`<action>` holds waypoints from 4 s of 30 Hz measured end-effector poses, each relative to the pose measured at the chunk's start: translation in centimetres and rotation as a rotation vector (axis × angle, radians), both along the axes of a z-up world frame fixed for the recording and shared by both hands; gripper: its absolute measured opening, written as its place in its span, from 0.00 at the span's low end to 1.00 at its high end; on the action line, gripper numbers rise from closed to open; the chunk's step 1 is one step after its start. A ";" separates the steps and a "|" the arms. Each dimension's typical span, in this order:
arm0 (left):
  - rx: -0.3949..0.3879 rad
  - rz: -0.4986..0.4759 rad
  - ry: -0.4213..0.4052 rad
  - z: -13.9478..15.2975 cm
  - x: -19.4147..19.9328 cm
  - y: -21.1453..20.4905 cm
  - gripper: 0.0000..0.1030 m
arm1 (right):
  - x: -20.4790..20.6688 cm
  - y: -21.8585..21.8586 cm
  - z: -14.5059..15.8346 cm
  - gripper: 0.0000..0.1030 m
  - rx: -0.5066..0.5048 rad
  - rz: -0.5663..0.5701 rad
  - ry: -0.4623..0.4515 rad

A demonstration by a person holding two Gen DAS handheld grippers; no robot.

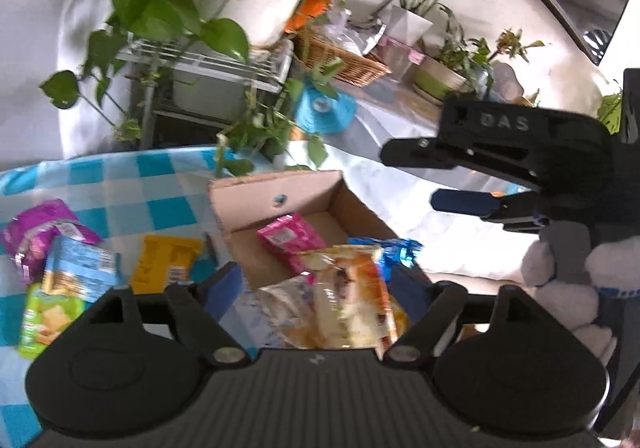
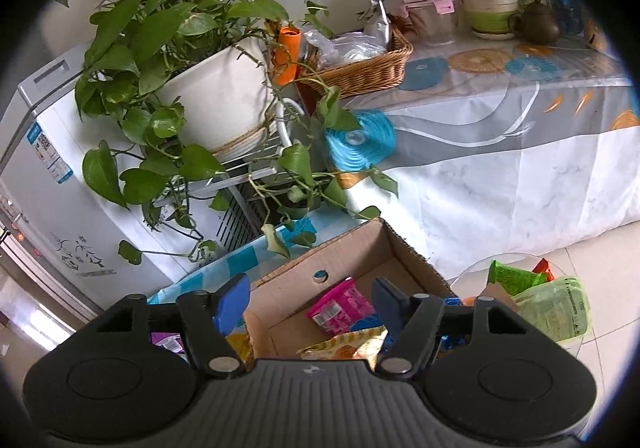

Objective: Organize snacks
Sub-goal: 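Move both open tools back over the remaining snack packs on the table, then grasp the purple bag with the left tool while the right tool approaches the blue-white wafer pack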

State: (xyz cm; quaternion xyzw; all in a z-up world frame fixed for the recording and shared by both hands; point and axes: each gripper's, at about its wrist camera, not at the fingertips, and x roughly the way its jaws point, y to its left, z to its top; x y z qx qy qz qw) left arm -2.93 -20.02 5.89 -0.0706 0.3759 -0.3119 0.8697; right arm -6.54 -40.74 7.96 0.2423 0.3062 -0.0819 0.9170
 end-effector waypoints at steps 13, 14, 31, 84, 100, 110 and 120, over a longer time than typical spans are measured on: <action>0.037 0.161 -0.012 0.4 3.3 8.0 0.85 | 1.7 3.1 -0.1 0.75 -0.003 0.109 0.004; 0.037 0.174 -0.009 0.5 3.7 8.7 0.85 | 1.9 3.4 -0.1 0.75 -0.004 0.122 0.006; 0.095 0.310 0.041 -1.5 9.2 17.4 0.90 | 5.6 10.6 -1.8 0.76 0.019 0.306 0.092; 0.340 0.311 0.151 -12.6 19.6 14.2 0.91 | 13.8 18.3 -12.6 0.63 -0.130 0.032 0.403; 0.377 0.288 0.212 -11.7 15.4 19.6 0.91 | 13.6 20.0 -12.8 0.48 -0.060 0.315 0.405; 0.356 0.294 0.266 -10.9 12.2 22.3 0.91 | 13.5 20.3 -11.5 0.52 0.015 0.482 0.396; 0.331 0.271 0.212 -9.9 8.5 22.9 0.91 | 13.3 21.1 -11.2 0.68 0.086 0.511 0.377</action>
